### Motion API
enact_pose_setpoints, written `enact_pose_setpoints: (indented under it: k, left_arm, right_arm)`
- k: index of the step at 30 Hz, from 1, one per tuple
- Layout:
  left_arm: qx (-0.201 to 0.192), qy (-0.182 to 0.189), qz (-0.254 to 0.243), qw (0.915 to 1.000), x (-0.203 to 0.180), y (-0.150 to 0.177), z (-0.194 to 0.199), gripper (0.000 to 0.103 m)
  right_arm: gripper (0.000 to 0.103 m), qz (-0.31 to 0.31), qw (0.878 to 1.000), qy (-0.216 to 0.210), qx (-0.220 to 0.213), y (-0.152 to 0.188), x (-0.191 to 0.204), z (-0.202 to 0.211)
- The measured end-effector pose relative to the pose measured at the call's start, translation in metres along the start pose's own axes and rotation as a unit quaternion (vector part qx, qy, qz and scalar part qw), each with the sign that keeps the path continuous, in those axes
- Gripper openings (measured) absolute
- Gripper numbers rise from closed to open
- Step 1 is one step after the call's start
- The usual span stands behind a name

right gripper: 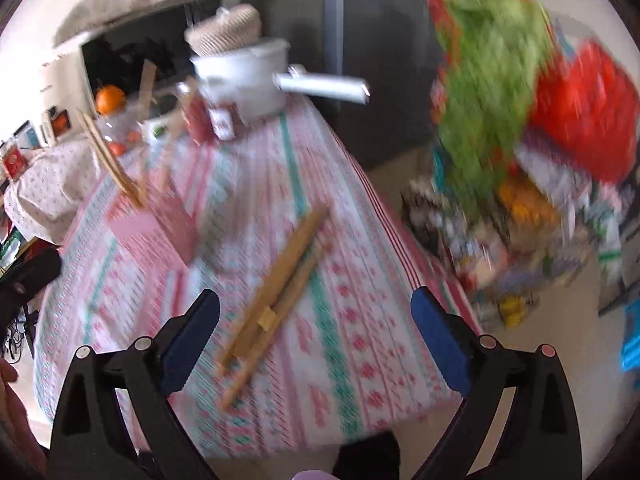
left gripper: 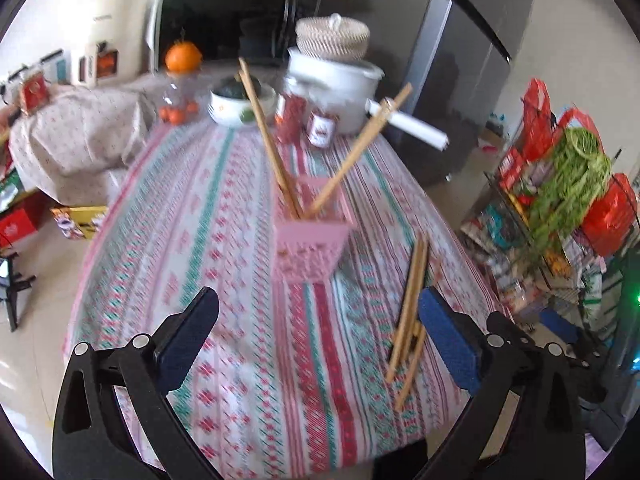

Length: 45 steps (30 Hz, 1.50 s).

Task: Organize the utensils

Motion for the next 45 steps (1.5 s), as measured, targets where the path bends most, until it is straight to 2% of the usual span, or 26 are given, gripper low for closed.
enact_pose_setpoints:
  k: [3, 5, 6, 8, 10, 14, 17, 19, 21, 23, 25, 28, 32, 39, 45]
  left_arm:
    - [0.026, 0.003, -0.025, 0.9993, -0.018, 0.01, -0.013, 0.096]
    - [0.041, 0.001, -0.053, 0.9977, -0.036, 0.013, -0.023, 0.096]
    - [0.046, 0.001, -0.064, 0.9969, -0.043, 0.015, -0.027, 0.096]
    - [0.058, 0.0, -0.102, 0.9931, -0.067, 0.016, -0.041, 0.096]
    - [0.07, -0.005, -0.128, 0.9892, -0.085, 0.011, -0.057, 0.096]
    - [0.12, -0.003, -0.15, 0.9814, -0.118, -0.014, -0.105, 0.093]
    - [0.169, -0.003, -0.137, 0.9761, -0.133, -0.037, -0.151, 0.077]
    - [0.202, 0.001, -0.112, 0.973, -0.136, -0.048, -0.179, 0.061]
    - [0.225, -0.006, -0.096, 0.9696, -0.138, -0.057, -0.201, 0.049]
    - [0.232, -0.017, -0.088, 0.9687, -0.139, -0.067, -0.221, 0.046]
    - [0.238, -0.024, -0.083, 0.9674, -0.137, -0.072, -0.234, 0.037]
    - [0.252, -0.036, -0.084, 0.9635, -0.134, -0.074, -0.249, 0.03]
    - [0.259, -0.03, -0.077, 0.9624, -0.133, -0.072, -0.26, 0.03]
    - [0.256, -0.016, -0.072, 0.9638, -0.14, -0.077, -0.274, 0.029]
    - [0.26, -0.008, -0.086, 0.9617, -0.152, -0.079, -0.285, 0.011]
  right_arm:
    - [0.094, -0.028, 0.999, 0.031, 0.023, 0.02, -0.029, -0.013]
    - [0.094, -0.058, 0.997, 0.033, 0.029, 0.023, -0.042, -0.014]
    - [0.094, -0.075, 0.997, 0.026, 0.023, 0.023, -0.049, -0.01]
    - [0.094, -0.084, 0.996, 0.04, 0.006, 0.025, -0.059, -0.004]
    - [0.094, -0.081, 0.995, 0.053, 0.003, 0.028, -0.063, -0.005]
    - [0.094, -0.081, 0.995, 0.037, 0.039, 0.03, -0.062, -0.019]
    - [0.094, -0.089, 0.994, 0.013, 0.056, 0.03, -0.058, -0.026]
    - [0.094, -0.088, 0.994, 0.002, 0.063, 0.031, -0.055, -0.028]
    - [0.094, -0.091, 0.992, -0.013, 0.08, 0.032, -0.052, -0.035]
    - [0.094, -0.097, 0.99, -0.028, 0.1, 0.033, -0.051, -0.041]
    - [0.094, -0.104, 0.986, -0.048, 0.119, 0.035, -0.049, -0.047]
    - [0.094, -0.114, 0.981, -0.071, 0.141, 0.036, -0.047, -0.054]
    - [0.094, -0.121, 0.977, -0.093, 0.152, 0.035, -0.043, -0.055]
    - [0.094, -0.126, 0.973, -0.101, 0.164, 0.037, -0.042, -0.06]
    - [0.094, -0.137, 0.969, -0.104, 0.179, 0.039, -0.049, -0.068]
Point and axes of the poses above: each gripper's, at about its wrist camera, not at the fingertips, and z roughly against the way its jaws point, x to its left, y to its underside, the point moved 2 cm from there along -z, roughly the way its jaws point, and after that the axes turned 1 degree about x, right-handed, at the moved point
